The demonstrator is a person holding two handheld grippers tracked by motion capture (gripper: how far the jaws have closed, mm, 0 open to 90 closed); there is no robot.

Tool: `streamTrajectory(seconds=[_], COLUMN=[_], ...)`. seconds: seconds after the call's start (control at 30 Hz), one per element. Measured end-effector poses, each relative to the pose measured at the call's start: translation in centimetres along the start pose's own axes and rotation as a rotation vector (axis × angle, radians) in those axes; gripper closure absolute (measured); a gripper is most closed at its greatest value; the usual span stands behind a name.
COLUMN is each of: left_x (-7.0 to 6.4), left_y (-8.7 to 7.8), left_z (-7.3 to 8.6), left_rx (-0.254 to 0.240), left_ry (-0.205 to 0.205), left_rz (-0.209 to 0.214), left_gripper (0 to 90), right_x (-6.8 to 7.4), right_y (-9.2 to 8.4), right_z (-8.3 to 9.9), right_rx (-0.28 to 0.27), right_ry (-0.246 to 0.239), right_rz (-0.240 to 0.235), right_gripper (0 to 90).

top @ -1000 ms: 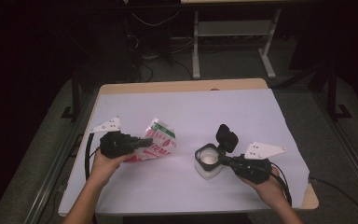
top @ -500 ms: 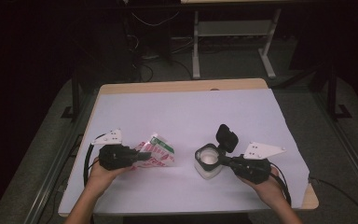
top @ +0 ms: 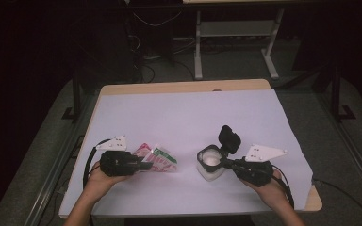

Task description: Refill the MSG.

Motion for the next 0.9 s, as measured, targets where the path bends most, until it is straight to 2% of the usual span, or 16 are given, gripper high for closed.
streamTrajectory(seconds=[0.3, 0.5, 0.6, 0.63, 0.8, 0.9], left_x=[-0.45, -0.56, -0.73, -0.69, -0.85, -0.83], left_y=[-0.07, -0.20, -0.36, -0.44, -0.58, -0.86], left_z=[0.67, 0.57, 0.59, 0.57, 0.57, 0.40], left_rx=[0.025, 0.029, 0.034, 0.037, 0.045, 0.036], left_ry=[0.001, 0.010, 0.022, 0.035, 0.043, 0.042], left_rz=[0.004, 0.004, -0.003, -0.018, -0.025, -0.032], left_gripper=[63.7, 51.7, 44.5, 42.3, 29.9, 27.4], right_x=[0.19, 0.08, 0.07, 0.08, 0.18, 0.18], right_y=[0.14, 0.09, 0.07, 0.07, 0.06, 0.04], right_z=[0.12, 0.22, 0.21, 0.21, 0.16, 0.14], right_rx=[0.008, 0.008, 0.007, 0.007, 0.006, 0.004], right_ry=[-0.002, 0.003, 0.001, 0.001, 0.001, 0.000], right_rz=[-0.004, -0.001, -0.002, -0.002, -0.005, -0.004], right_gripper=[89.9, 90.0, 89.9, 89.9, 89.9, 89.9])
Point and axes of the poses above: each handheld gripper's, and its own axes: y roughly forward along the jaws, z roughly out of its underside, x roughly to its left, the point moved 8 cm from there along y, roughly forward along the jaws, and after that the axes turned 10 degrees about -y, right-handed, at the moved point
